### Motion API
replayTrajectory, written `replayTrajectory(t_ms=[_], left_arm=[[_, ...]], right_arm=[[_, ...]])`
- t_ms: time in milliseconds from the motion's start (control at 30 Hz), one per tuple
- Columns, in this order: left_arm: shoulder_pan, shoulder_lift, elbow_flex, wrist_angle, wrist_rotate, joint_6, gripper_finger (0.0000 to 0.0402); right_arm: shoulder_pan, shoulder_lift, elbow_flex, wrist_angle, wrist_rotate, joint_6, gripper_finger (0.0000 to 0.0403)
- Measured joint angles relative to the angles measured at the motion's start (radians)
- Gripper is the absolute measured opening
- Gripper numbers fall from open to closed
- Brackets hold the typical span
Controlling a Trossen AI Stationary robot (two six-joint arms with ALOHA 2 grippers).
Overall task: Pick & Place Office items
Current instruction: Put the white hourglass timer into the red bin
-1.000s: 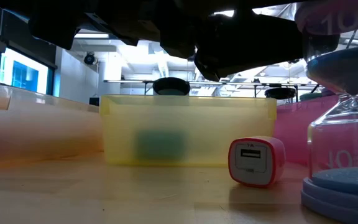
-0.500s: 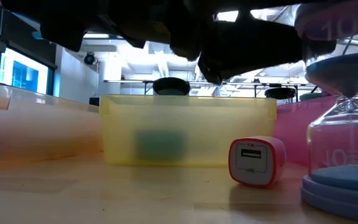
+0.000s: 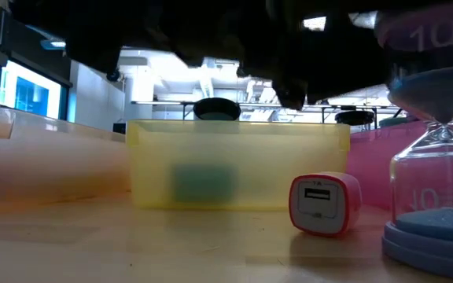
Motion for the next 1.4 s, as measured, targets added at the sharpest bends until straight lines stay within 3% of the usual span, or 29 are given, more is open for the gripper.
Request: replayTrajectory(t_ms=[400, 667, 1133, 1400], left_arm=[[0.011, 0.016, 0.005, -0.005, 0.014, -0.021, 0.026], [0.013, 0.016, 0.005, -0.006, 0.013, -0.03, 0.0187], [0.021, -0.032, 0.005, -0.008, -0.013, -0.021, 0.0186], [0.04, -0.139, 0.006, -0.167, -0.059, -0.025, 0.0186]], right_arm=[[0.0, 0.0, 0.0, 0.0, -0.01, -0.002, 0.0389], [0.0, 0.0, 0.0, 0.0, -0.017, -0.019, 0.0389], [0.0, 0.0, 0.0, 0.0, -0.051, -0.021, 0.0389], [0.028, 0.0, 0.0, 0.011, -0.016, -0.02, 0.0389]])
